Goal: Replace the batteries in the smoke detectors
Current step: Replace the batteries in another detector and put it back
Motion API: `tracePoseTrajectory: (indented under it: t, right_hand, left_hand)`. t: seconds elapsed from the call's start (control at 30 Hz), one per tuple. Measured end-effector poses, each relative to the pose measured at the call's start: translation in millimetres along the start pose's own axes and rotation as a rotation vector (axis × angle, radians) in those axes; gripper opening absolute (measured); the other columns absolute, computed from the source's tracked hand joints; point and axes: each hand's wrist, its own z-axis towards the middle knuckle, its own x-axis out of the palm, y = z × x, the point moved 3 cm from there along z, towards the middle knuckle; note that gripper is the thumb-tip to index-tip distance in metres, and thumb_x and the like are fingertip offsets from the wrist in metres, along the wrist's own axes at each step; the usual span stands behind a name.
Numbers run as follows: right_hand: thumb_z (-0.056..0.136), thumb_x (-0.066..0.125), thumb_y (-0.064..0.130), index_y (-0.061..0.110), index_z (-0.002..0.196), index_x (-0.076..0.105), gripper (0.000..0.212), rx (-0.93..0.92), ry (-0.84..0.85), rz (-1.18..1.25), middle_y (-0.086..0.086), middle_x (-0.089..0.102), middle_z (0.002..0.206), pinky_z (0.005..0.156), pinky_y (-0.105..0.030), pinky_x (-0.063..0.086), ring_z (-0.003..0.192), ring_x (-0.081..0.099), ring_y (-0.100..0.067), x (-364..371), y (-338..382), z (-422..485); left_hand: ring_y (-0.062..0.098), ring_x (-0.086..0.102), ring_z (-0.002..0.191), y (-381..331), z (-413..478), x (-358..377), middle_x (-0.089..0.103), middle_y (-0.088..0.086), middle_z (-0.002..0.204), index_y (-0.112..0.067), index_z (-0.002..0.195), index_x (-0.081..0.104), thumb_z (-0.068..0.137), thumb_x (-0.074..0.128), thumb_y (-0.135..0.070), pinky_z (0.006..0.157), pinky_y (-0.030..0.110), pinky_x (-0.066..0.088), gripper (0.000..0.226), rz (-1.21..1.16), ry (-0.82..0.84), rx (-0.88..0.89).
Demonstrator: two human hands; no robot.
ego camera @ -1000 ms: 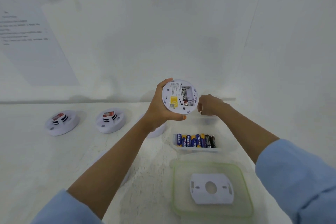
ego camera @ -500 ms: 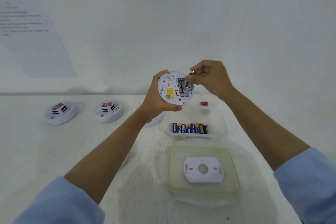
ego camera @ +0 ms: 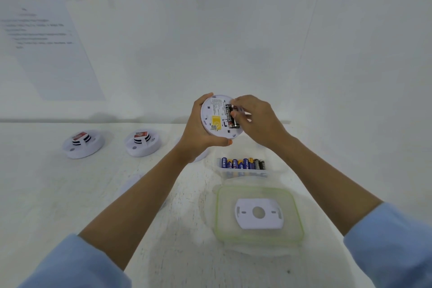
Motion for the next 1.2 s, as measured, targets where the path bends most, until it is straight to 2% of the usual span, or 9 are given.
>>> tracePoseTrajectory:
  t: [0.17,0.27,0.53,0.63,0.73,0.83,0.97,1.07,1.2]
  right_hand:
    - [0.093,0.049,0.009,-0.002,0.117,0.061,0.029,-0.046,0.015,-0.17,-0.017,0.055,0.123,0.075,-0.025,0.044,0.09,0.06,-0.028,-4,0,5]
    - [0.095,0.045,0.012,-0.004,0.115,0.061,0.031,-0.034,0.057,-0.177,-0.017,0.053,0.125,0.076,-0.028,0.046,0.084,0.056,-0.022,-4,2,3]
    - [0.093,0.051,0.009,0.004,0.127,0.054,0.035,0.208,0.159,0.226,-0.005,0.048,0.136,0.098,-0.021,0.041,0.117,0.05,-0.015,-5,-11,-11]
    - [0.087,0.06,0.006,0.013,0.126,0.055,0.04,0.302,0.188,0.441,-0.002,0.055,0.13,0.1,-0.031,0.046,0.118,0.054,-0.017,-4,-17,-22]
    - [0.081,0.069,0.012,0.022,0.128,0.047,0.052,0.324,0.232,0.444,0.007,0.055,0.122,0.086,-0.012,0.047,0.111,0.056,-0.009,-7,-17,-37]
    - [0.075,0.074,0.01,0.023,0.112,0.051,0.045,0.329,0.205,0.327,0.005,0.056,0.104,0.079,-0.018,0.047,0.089,0.056,-0.011,-20,-13,-53]
    - [0.072,0.073,0.003,0.017,0.103,0.063,0.036,0.326,0.607,0.132,0.004,0.058,0.091,0.071,-0.016,0.044,0.079,0.053,-0.012,-20,3,-90]
    - [0.077,0.072,0.015,0.015,0.13,0.047,0.059,0.338,0.903,-0.141,0.0,0.049,0.124,0.092,-0.019,0.038,0.111,0.048,-0.014,-4,5,-118]
    - [0.075,0.074,0.025,0.014,0.142,0.029,0.082,0.351,0.968,-0.303,0.0,0.029,0.145,0.108,-0.031,0.03,0.133,0.031,-0.018,9,5,-124]
  left_hand:
    - [-0.01,0.053,0.099,-5,4,1,0.047,-0.006,0.119,-0.013,0.132,0.028,0.047,0.076,0.015,0.076,0.014,0.05,0.101,-0.017,-0.006,-0.002]
    - [-0.01,0.054,0.098,-3,4,3,0.047,-0.007,0.118,-0.012,0.133,0.028,0.046,0.077,0.016,0.075,0.015,0.051,0.103,-0.021,-0.001,-0.012]
    - [-0.01,0.055,0.097,3,-3,4,0.048,-0.004,0.117,-0.01,0.133,0.028,0.046,0.073,0.011,0.074,0.014,0.05,0.1,-0.047,0.032,-0.06]
    - [-0.005,0.055,0.103,4,-12,1,0.048,-0.001,0.121,-0.013,0.132,0.029,0.045,0.077,0.008,0.076,0.016,0.051,0.101,-0.03,0.061,-0.076]
    - [0.009,0.052,0.115,5,-27,-1,0.046,0.004,0.129,-0.018,0.133,0.03,0.041,0.084,-0.011,0.081,0.022,0.052,0.108,-0.019,0.072,-0.109]
    - [0.013,0.049,0.119,3,-44,-3,0.045,0.003,0.132,-0.02,0.133,0.03,0.039,0.083,-0.019,0.084,0.024,0.053,0.108,0.004,0.044,-0.121]
    - [0.001,0.053,0.112,-3,-62,-2,0.047,-0.003,0.127,-0.019,0.133,0.03,0.039,0.083,-0.019,0.08,0.02,0.052,0.108,0.003,0.033,-0.138]
    - [0.0,0.053,0.11,-9,-73,-1,0.047,-0.005,0.125,-0.021,0.132,0.03,0.038,0.083,-0.019,0.079,0.019,0.052,0.107,0.028,0.051,-0.138]
    - [-0.001,0.051,0.11,-16,-88,-4,0.047,-0.006,0.126,-0.017,0.135,0.029,0.044,0.082,-0.002,0.08,0.018,0.052,0.107,0.025,0.045,-0.15]
